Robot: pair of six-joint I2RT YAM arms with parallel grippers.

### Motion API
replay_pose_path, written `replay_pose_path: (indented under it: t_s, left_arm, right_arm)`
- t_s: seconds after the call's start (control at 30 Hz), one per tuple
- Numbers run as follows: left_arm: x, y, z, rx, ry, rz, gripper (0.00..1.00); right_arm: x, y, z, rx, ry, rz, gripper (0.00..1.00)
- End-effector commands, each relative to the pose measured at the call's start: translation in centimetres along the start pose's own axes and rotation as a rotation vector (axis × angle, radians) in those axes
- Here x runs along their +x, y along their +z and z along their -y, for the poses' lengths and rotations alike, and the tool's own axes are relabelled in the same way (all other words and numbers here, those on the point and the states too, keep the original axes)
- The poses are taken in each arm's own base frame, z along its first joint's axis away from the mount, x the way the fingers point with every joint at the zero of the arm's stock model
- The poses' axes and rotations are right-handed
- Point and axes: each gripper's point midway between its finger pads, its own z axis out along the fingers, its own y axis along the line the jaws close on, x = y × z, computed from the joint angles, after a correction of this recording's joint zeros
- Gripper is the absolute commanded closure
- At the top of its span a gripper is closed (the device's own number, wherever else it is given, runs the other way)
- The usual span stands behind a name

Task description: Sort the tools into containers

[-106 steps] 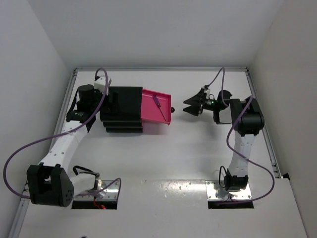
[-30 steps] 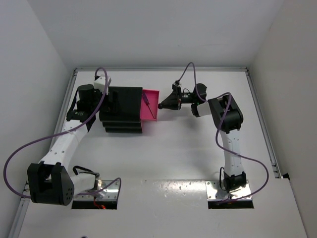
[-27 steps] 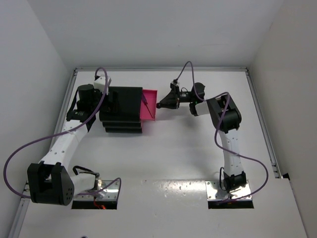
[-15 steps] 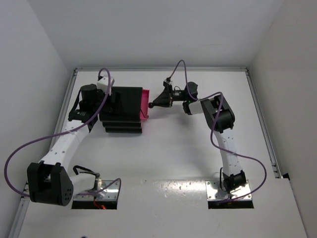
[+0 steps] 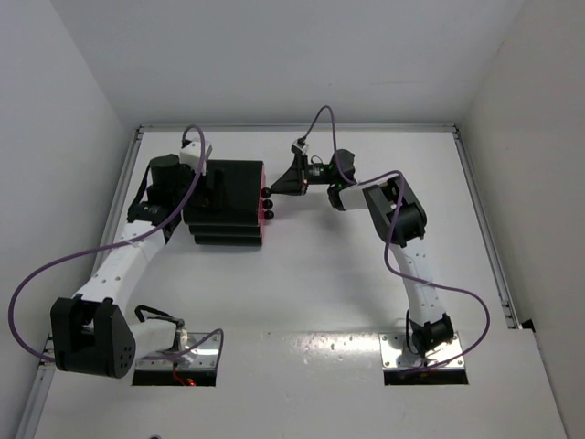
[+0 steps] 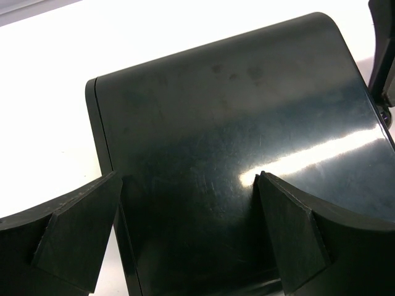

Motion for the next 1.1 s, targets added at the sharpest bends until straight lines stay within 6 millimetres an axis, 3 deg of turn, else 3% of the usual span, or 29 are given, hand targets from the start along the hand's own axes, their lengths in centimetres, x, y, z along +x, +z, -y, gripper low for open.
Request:
replay_pose_path:
  t_s: [0.0, 0.23, 0.3, 0.37, 0.4, 0.47, 0.53, 0.63, 0.67, 0.7, 0.73, 0.77, 0.8, 0.83, 0.87, 0.97, 1.07]
  left_arm:
    - [5.8, 0.1, 0.8, 0.026, 0.006, -0.189, 0.00]
    - [5.3, -0.2, 0.8, 0.024, 0.008, -0.171, 0.00]
    - [4.8, -0.6, 0.5, 0.013, -0.004, -0.155, 0.00]
    - [3.5, -1.5, 0.3, 0.020, -0.010, -0.104, 0.00]
    - [2.9, -2.0, 0.2, 0.029, -0.013, -0.081, 0.00]
    - [0.3, -3.4, 0.2, 0.034, 0.010, 0.020, 0.00]
    - [-1.0, -4.4, 0.2, 0.025, 0.020, 0.072, 0.00]
    - [-4.5, -6.1, -1.3, -0.049, 0.021, 0.154, 0.00]
    - [-4.9, -6.4, -1.9, -0.077, 0.006, 0.154, 0.00]
    - [-5.5, -6.7, -2.4, -0.103, 0.006, 0.164, 0.00]
    - [-6.3, -7.1, -3.0, -0.135, 0.006, 0.181, 0.00]
    - [-6.1, -7.6, -4.6, -0.219, -0.005, 0.162, 0.00]
    - [-6.4, -7.9, -5.3, -0.258, -0.008, 0.166, 0.00]
    - [-6.3, -8.4, -6.4, -0.308, -0.018, 0.156, 0.00]
    - [-5.6, -8.3, -7.3, -0.346, -0.026, 0.128, 0.00]
    - [-2.6, -9.1, -12.0, -0.521, -0.078, 0.033, 0.00]
    - [2.0, -8.0, -14.2, -0.542, -0.107, -0.080, 0.00]
  right_arm:
    - [1.4, 1.7, 0.4, -0.006, -0.090, -0.061, 0.79]
    - [1.1, 1.8, 0.6, 0.005, -0.122, -0.062, 0.61]
    - [1.2, 1.8, -0.5, 0.002, -0.137, -0.071, 0.60]
    - [1.2, 1.1, -1.1, 0.003, -0.172, -0.067, 0.58]
    - [0.2, 0.0, -2.6, 0.003, -0.196, -0.051, 0.56]
    - [0.5, -1.0, -3.8, -0.003, -0.239, -0.070, 0.56]
    - [-0.1, -2.2, -5.4, -0.001, -0.279, -0.062, 0.56]
    - [-1.0, -3.9, -9.2, 0.035, -0.316, -0.021, 0.56]
    - [-1.3, -4.4, -9.2, 0.070, -0.290, 0.002, 0.56]
    - [-2.3, -4.9, -9.0, 0.116, -0.438, 0.020, 0.56]
    - [-1.5, -6.4, -7.0, 0.243, -0.233, 0.030, 0.56]
    - [-3.3, -6.9, -8.1, 0.353, -0.444, 0.071, 0.56]
    - [-3.0, -7.4, -8.3, 0.419, -0.375, 0.093, 0.56]
    - [-3.3, -8.8, -7.6, 0.517, -0.409, 0.129, 0.56]
    - [-3.4, -9.5, -8.2, 0.539, -0.421, 0.156, 0.56]
    - [-2.9, -12.6, -8.8, 0.706, -0.480, 0.230, 0.50]
    - [-2.9, -15.9, -9.7, 0.877, -0.581, 0.276, 0.42]
